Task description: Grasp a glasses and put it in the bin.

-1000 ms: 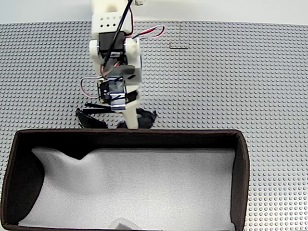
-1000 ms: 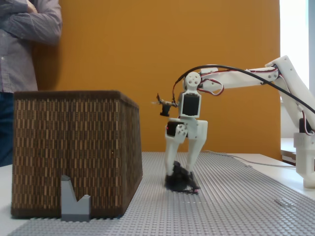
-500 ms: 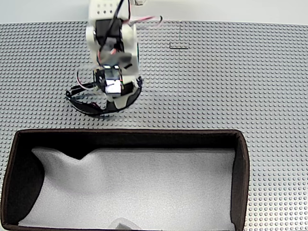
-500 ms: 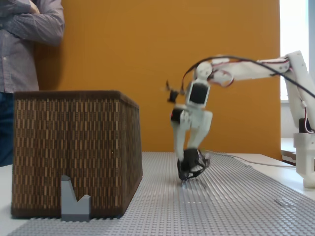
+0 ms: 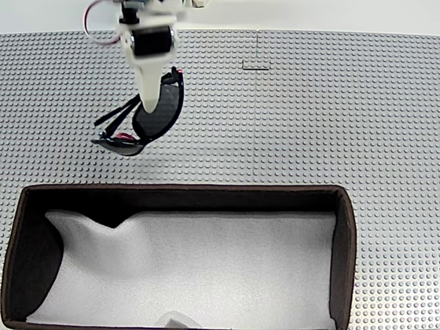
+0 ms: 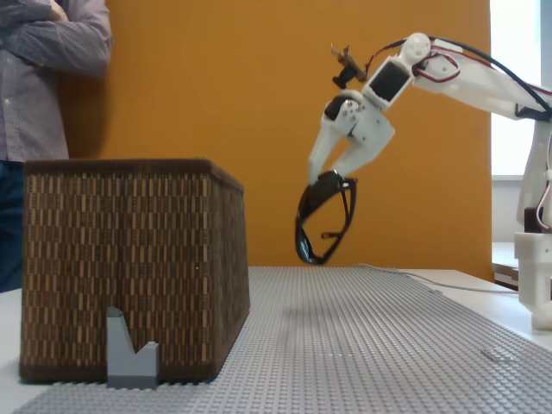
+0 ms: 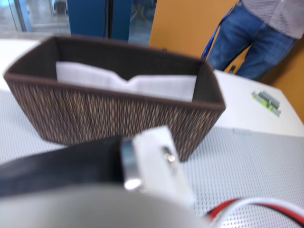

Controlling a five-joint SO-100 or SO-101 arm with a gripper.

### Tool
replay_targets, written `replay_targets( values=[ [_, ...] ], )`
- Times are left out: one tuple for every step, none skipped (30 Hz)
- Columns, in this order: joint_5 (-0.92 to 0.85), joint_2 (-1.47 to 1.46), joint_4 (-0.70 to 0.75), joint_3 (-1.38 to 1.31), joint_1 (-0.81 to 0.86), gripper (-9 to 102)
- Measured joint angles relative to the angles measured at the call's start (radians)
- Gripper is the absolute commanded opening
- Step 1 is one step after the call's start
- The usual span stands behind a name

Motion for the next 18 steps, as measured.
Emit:
replay_targets(
  values=[
    [-0.003,0.012,-0.008,-0.025,-0.002,-1],
    [-0.008,0.014,-0.012,-0.029,-0.002,-1],
    [-0.012,0.020,-0.021,-0.040,-0.002,-1],
    [-0.006,0.032,-0.046,-0.051,-0.003,-1],
    [-0.014,0.037,-0.066,-0.055,-0.003,-1],
    [-0.008,0.049,-0.101,-0.071,-0.006,-1],
    [-0.008,0.058,-0.135,-0.077,-0.006,-1],
    [-0.009,0.063,-0.153,-0.078,-0.008,-1],
    [-0.009,0.064,-0.170,-0.081,-0.008,-1],
    [-0.008,0.064,-0.210,-0.081,-0.008,-1],
    [-0.008,0.064,-0.267,-0.081,-0.008,-1],
    [-0.008,0.064,-0.288,-0.081,-0.008,-1],
    [-0.008,0.061,-0.314,-0.081,-0.008,-1],
    [-0.008,0.052,-0.354,-0.083,-0.008,-1],
    [-0.008,0.038,-0.388,-0.094,-0.009,-1],
    [-0.014,0.009,-0.408,-0.118,-0.014,-1],
    [-0.012,-0.011,-0.425,-0.132,-0.015,-1],
    [-0.012,-0.029,-0.439,-0.149,-0.017,-1]
  ],
)
